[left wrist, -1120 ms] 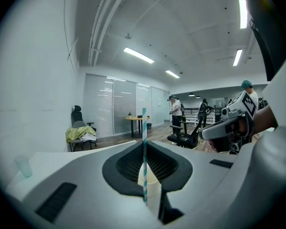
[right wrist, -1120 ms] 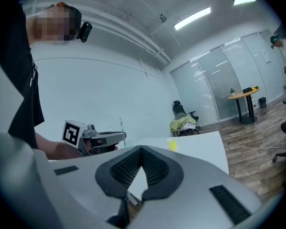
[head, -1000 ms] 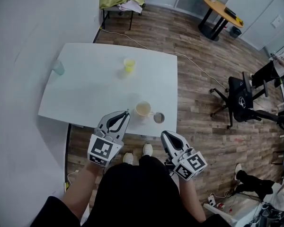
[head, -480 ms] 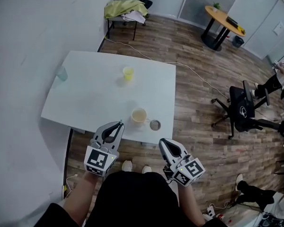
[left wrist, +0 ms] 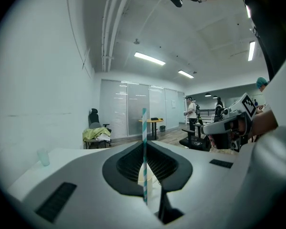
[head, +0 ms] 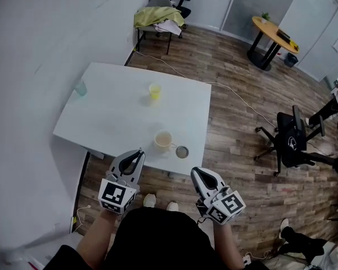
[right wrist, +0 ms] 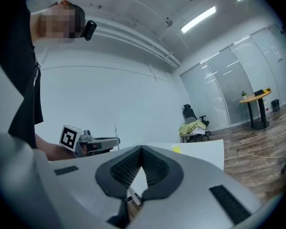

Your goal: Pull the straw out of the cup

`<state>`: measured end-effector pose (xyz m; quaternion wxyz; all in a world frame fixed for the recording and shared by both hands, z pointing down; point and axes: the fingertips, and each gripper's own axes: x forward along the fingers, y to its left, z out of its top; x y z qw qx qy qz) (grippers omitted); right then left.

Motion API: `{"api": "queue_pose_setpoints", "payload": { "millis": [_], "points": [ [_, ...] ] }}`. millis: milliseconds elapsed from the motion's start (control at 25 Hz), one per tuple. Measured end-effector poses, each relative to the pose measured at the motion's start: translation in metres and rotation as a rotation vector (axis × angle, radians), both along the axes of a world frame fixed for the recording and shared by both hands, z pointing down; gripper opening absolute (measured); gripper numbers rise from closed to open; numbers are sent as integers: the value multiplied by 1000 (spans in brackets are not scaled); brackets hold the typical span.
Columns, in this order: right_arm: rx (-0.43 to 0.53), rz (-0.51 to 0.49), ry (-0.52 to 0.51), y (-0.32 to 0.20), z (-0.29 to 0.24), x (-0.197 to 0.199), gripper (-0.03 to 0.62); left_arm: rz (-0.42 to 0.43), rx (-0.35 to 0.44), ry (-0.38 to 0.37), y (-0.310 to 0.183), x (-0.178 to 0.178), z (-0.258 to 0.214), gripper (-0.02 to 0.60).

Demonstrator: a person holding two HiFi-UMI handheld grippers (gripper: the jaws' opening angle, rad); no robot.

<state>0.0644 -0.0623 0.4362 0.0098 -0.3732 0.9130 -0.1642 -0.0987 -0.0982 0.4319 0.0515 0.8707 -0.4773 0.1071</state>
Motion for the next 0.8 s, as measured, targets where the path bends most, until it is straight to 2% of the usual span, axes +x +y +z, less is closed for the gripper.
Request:
{"api": "queue_pose_setpoints", "payload": {
  "millis": [240,800],
  "points": [
    [1,-7,-9,6,1,8,17,-38,-5,23,5,-1,-1,31],
    [-8,-6,-18,2,3,19,17,-33,6,19,-4,13,-4,31]
  ]
}}
